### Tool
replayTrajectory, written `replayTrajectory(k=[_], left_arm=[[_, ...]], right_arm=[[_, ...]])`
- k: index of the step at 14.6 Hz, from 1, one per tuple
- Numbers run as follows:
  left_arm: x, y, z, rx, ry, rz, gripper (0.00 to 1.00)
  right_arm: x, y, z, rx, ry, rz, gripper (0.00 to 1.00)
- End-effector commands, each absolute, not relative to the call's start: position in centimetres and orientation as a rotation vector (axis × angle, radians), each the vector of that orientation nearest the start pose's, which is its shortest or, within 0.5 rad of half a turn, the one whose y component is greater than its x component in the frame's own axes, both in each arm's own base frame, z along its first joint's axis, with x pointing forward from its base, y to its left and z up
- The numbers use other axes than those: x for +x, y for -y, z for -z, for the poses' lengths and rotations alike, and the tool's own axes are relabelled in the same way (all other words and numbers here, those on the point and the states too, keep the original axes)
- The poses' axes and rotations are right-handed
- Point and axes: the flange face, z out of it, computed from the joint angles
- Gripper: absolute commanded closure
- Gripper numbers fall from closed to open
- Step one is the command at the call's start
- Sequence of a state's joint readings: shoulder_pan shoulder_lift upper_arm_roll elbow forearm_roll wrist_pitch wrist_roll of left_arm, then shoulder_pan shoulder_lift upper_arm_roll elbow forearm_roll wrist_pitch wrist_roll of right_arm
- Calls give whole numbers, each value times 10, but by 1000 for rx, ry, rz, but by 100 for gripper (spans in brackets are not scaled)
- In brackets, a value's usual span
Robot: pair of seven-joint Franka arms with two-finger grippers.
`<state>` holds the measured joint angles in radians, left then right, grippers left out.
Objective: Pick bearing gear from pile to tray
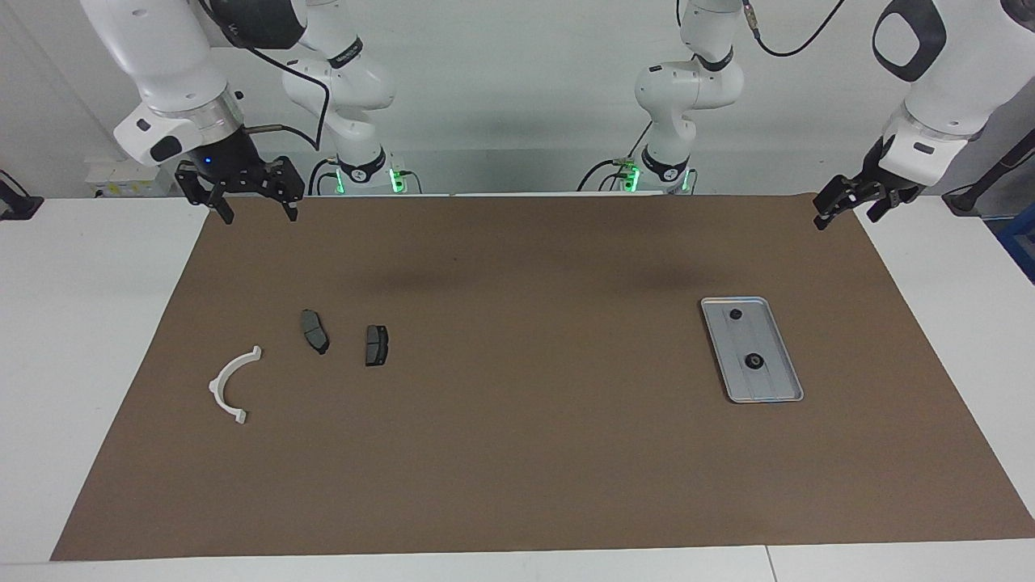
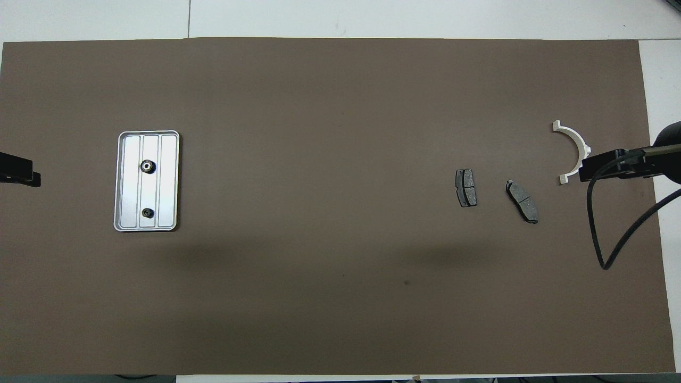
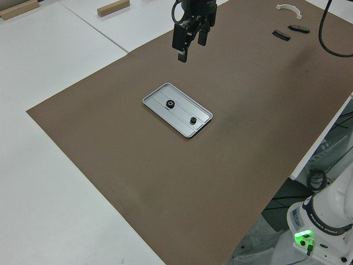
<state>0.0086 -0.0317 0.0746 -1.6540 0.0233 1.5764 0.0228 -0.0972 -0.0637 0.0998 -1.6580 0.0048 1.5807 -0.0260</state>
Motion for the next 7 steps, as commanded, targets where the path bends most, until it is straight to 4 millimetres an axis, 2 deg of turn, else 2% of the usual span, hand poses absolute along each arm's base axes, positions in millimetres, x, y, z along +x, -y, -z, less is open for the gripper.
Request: replayTrajectory(k=[1,5,7], left_arm=[[538,-42,-605,-3138,69,-66,0],[537,-40,-603,-3149,84,-62,0],[533,-37,-610,-3150,72,-50,0]], right_arm=[[533,-4,-623,-3139,38,-15,0],[532,-3,-622,-3139,36,-22,0],[532,-3,-622,-3139,36,-22,0]])
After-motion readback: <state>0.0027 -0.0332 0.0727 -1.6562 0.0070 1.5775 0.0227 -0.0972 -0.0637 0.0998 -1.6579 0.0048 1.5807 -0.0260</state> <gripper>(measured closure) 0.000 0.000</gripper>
